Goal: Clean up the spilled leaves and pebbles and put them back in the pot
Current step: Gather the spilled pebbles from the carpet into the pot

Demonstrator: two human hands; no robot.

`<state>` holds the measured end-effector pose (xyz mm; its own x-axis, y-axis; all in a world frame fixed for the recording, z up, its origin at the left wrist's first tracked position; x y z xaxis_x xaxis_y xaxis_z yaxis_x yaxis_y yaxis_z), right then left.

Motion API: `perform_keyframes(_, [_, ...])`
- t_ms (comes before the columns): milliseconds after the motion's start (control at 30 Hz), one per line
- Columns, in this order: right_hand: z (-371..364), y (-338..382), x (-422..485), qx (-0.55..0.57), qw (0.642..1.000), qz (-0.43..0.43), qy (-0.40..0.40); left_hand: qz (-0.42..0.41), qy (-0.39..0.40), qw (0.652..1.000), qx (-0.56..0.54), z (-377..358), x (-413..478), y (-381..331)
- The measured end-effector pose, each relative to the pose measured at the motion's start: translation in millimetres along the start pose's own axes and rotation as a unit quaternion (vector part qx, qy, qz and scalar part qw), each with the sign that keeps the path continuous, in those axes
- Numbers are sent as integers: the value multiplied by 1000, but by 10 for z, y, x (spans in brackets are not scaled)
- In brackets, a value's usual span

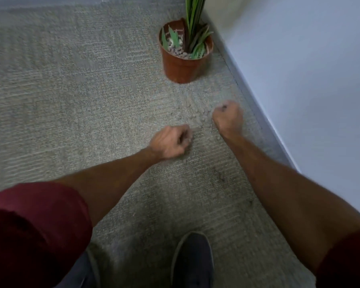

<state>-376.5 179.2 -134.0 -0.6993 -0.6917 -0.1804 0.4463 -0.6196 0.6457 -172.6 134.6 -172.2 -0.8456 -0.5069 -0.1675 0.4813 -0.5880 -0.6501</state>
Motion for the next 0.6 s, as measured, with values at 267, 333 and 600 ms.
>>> perform_keyframes(267, [513, -1818, -1481, 32, 964, -260, -37, -97, 217, 947, 214, -813, -484, -275])
perform_keyframes(333, [538, -2009, -1802, 4, 963, -260, -69, -129, 215, 945, 209, -900, -544, -329])
perform_keyframes(600, [215, -1806, -1842, -64, 989, -134, -19, -134, 219, 947, 191, -920, -550, -314])
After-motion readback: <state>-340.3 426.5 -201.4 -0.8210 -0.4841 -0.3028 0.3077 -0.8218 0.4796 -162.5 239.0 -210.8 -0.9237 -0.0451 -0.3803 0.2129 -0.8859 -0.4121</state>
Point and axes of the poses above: each hand's wrist, its own x-axis towards the middle knuckle, its own z-axis out of the back of the hand, y = z × x, the point moved 6 cm from there along x, towards the middle knuckle, and after that the axes turned 9 degrees about y, right-handed, at the moved point
